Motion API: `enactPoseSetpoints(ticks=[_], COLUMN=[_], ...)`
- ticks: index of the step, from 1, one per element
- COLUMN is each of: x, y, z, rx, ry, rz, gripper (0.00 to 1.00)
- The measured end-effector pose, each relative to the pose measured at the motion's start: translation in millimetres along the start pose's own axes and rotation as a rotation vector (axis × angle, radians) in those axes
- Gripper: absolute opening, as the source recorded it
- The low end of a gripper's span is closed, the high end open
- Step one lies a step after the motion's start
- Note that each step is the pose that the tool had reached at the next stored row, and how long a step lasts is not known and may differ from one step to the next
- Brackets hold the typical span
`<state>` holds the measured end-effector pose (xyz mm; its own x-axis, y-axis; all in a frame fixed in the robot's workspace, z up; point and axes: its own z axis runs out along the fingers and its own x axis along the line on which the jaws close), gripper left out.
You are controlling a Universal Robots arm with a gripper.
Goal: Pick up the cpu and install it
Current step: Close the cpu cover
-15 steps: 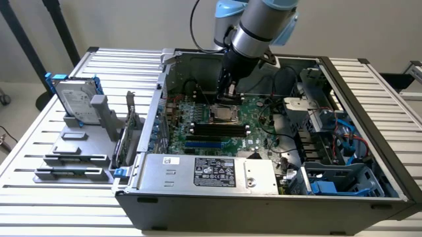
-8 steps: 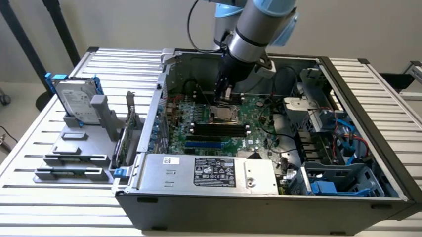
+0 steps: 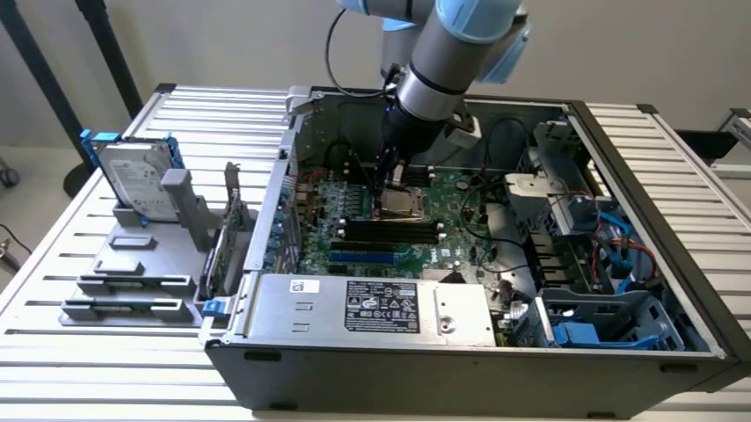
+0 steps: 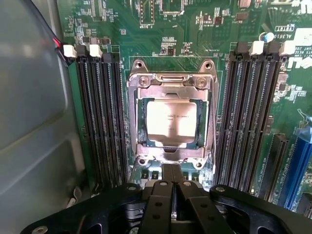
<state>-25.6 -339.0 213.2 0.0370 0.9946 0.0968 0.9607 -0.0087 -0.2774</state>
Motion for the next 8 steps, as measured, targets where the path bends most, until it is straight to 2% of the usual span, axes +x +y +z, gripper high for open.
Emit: enactPoseSetpoints(ticks=[8], x=[-1.2], y=[3.9], z=[13.3], rx=[0.0001], ry=[0.0059], rz=[-0.002], gripper=[0.11])
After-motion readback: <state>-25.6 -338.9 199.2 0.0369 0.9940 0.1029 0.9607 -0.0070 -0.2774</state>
